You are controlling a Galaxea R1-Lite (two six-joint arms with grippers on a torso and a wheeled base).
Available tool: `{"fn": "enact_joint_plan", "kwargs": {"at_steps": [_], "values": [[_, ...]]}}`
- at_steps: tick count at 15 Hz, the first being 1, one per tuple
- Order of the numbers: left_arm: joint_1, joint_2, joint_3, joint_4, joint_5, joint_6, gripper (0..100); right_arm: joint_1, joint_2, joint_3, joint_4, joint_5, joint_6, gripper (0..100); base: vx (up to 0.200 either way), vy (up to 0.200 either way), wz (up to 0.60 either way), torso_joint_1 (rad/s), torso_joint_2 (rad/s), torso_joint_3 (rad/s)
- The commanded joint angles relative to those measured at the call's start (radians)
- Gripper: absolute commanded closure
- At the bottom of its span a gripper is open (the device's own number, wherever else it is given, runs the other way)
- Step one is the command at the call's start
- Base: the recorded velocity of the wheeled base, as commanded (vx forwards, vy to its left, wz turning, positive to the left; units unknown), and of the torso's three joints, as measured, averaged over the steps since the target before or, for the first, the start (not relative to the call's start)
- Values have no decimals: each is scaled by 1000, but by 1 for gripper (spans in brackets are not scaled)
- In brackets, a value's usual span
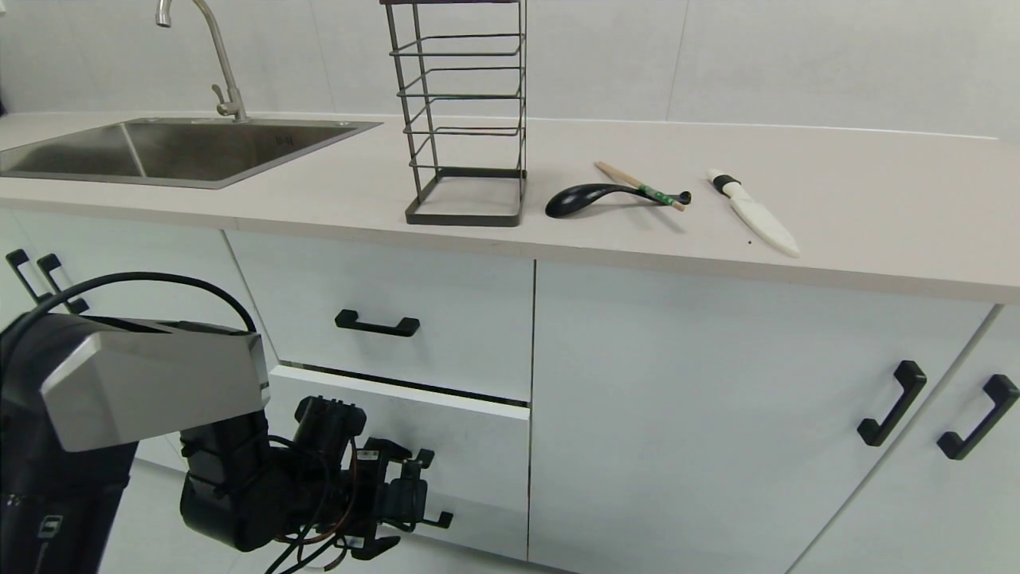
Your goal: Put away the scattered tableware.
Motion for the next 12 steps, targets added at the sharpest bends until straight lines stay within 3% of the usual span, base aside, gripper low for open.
{"fn": "enact_joint_plan", "kwargs": {"at_steps": [1,4,12], "values": [[0,-7,0,-6,4,-1,0,0,1,0,-1,0,0,100,0,0,0,0,0,0],[0,-23,7,-6,6,1,0,0,1,0,-1,0,0,100,0,0,0,0,0,0],[0,-237,170,-3,18,-21,0,0,1,0,-1,0,0,100,0,0,0,0,0,0]]}}
